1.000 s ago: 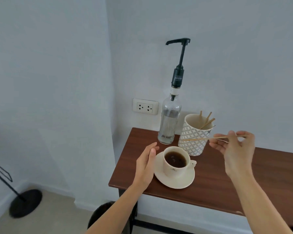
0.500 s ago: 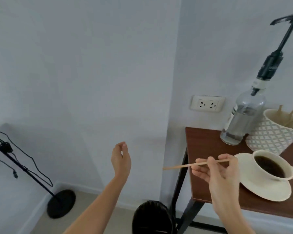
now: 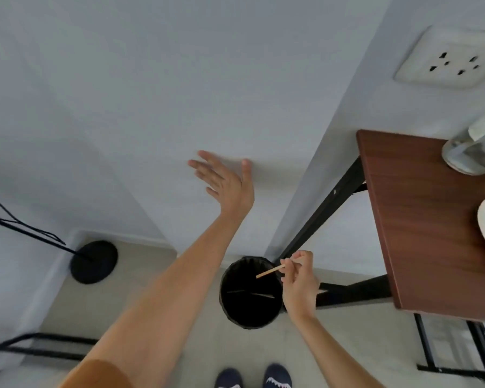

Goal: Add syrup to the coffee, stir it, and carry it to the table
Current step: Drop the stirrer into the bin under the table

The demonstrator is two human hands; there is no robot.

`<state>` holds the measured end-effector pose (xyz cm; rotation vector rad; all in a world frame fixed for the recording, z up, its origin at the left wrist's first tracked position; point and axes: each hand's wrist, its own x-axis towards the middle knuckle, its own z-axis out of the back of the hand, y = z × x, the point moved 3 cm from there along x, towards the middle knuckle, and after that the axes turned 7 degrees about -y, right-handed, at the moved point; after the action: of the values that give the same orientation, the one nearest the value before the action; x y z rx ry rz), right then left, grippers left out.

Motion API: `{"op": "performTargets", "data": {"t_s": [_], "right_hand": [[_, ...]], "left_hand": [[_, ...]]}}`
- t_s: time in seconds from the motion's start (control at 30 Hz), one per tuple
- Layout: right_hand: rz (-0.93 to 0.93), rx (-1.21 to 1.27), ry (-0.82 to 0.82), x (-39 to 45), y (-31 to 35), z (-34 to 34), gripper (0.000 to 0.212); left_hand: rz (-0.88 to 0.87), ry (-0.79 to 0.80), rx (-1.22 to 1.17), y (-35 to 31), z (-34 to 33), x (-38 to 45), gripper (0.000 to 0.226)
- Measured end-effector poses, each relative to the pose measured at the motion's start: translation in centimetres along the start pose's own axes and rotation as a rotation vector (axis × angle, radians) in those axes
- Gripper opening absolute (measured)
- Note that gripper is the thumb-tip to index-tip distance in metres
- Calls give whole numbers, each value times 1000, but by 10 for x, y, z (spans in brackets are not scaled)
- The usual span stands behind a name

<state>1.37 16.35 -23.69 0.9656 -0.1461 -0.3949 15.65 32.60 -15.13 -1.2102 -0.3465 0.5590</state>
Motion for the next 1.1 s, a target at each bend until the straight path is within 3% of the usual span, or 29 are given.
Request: {"op": "performTargets", "data": {"t_s": [0.13,0.23,0.37,0.47,0.63,0.77,0.87,0.97,1.1], "right_hand": [[-77,-91,53,11,-30,-32,11],[-159,-122,70,12,-39,-40,29],[-157,-116,34,10,-29,-29,29],[-90,-52,17,5,3,-8,27],[191,108,-10,-3,90,45,25],[468,166,-165,-10,152,120,22],[583,151,-263,-9,159,185,14],[600,85,-371,0,135,246,9],[490,46,-435,4,78,309,7]], "left_hand": [[4,-49,-15,5,-8,4,91],[18,-55,-8,5,-9,4,91],[47,-6,-5,0,-2,1,91],[77,41,23,-8,10,-5,86],[80,144,59,-34,33,-25,74],[-117,214,68,-81,40,-63,68],[-243,301,74,-115,34,-112,67],[-400,422,133,-136,11,-166,69],[-562,544,341,-143,-36,-231,70]]}}
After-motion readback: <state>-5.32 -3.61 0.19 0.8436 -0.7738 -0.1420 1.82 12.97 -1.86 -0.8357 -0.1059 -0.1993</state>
